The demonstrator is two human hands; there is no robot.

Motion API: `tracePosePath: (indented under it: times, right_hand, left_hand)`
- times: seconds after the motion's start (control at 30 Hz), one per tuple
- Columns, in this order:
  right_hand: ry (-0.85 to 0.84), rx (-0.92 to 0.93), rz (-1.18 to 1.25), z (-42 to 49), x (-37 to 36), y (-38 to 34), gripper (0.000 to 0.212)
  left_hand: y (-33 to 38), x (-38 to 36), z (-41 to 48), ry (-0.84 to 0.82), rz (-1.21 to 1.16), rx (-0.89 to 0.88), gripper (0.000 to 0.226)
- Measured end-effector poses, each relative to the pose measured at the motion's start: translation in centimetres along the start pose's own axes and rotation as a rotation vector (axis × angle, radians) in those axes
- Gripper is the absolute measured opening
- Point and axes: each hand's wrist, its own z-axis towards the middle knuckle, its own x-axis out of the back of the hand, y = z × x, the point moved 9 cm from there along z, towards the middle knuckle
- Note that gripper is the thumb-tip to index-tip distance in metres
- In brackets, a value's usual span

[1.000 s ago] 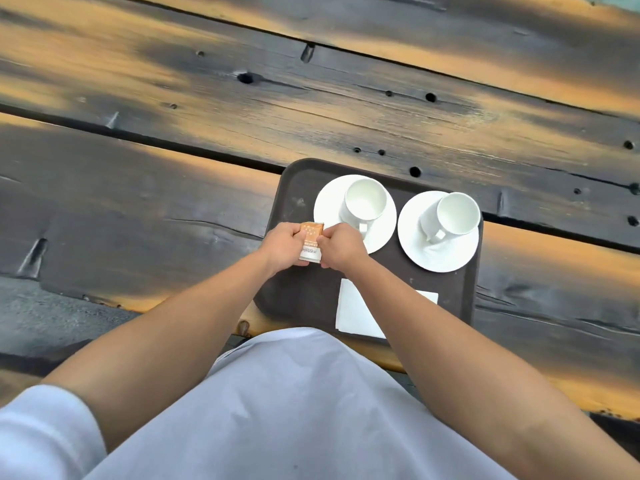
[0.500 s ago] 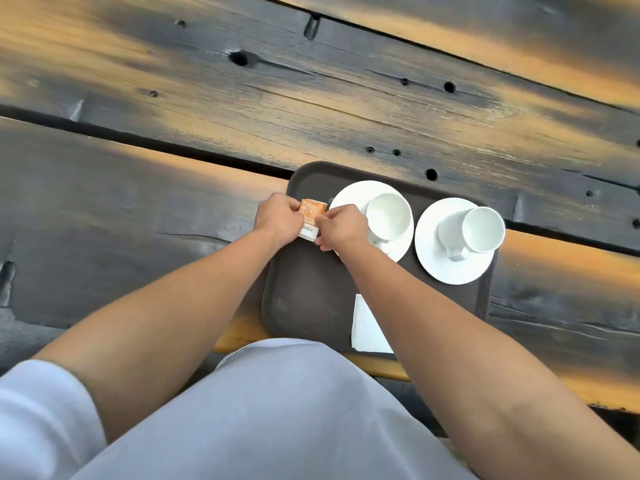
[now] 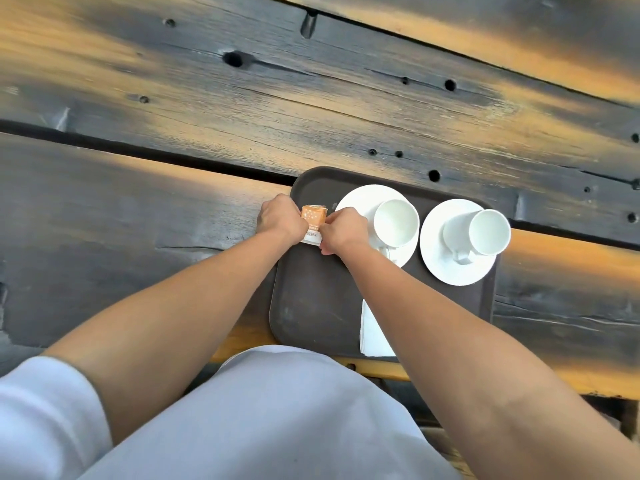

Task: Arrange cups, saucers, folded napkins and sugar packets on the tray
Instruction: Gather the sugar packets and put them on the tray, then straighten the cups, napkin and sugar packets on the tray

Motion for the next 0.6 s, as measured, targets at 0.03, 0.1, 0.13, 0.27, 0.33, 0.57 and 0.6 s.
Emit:
tracePosePath:
  times: [0.03,0.1,0.13,0.27,0.33,0.57,0.6]
  right_hand:
    - [-0.001,0.002,0.010,-0.2,0.0,0.1,0.029]
    - [-0.004,0.010,0.046,-0.7,-0.1,0.2,0.032]
    - [-0.003,0.016,0.068,-1.0,-0.1,0.4,0.031]
    - [-0.010,0.065,0.109,-2.4,-0.2,1.2,0.022]
    - [-0.030,0.091,0.114,-3.4,-0.2,2.1,0.023]
    - [-0.160,0.072,0.146,-6.3,-0.9,8.9,0.026]
    - [-0.167,0.066,0.153,-6.6,-0.8,10.2,0.027]
  left_hand:
    - [0.0,0.2,-0.1,0.001,0.004,-0.002,0.018]
    - [-0.1,0.4,-0.4,-0.007,0.011,-0.009,0.018]
    - [-0.2,0.4,-0.7,-0.018,0.018,-0.012,0.017]
    - [-0.8,0.4,-2.1,-0.030,0.066,-0.018,0.017]
    - [-1.1,0.3,-3.1,-0.032,0.097,-0.005,0.018]
    - [-1.6,-3.8,-8.3,-0.106,0.145,0.054,0.020]
    - [-1.6,-4.7,-9.2,-0.106,0.147,0.057,0.021]
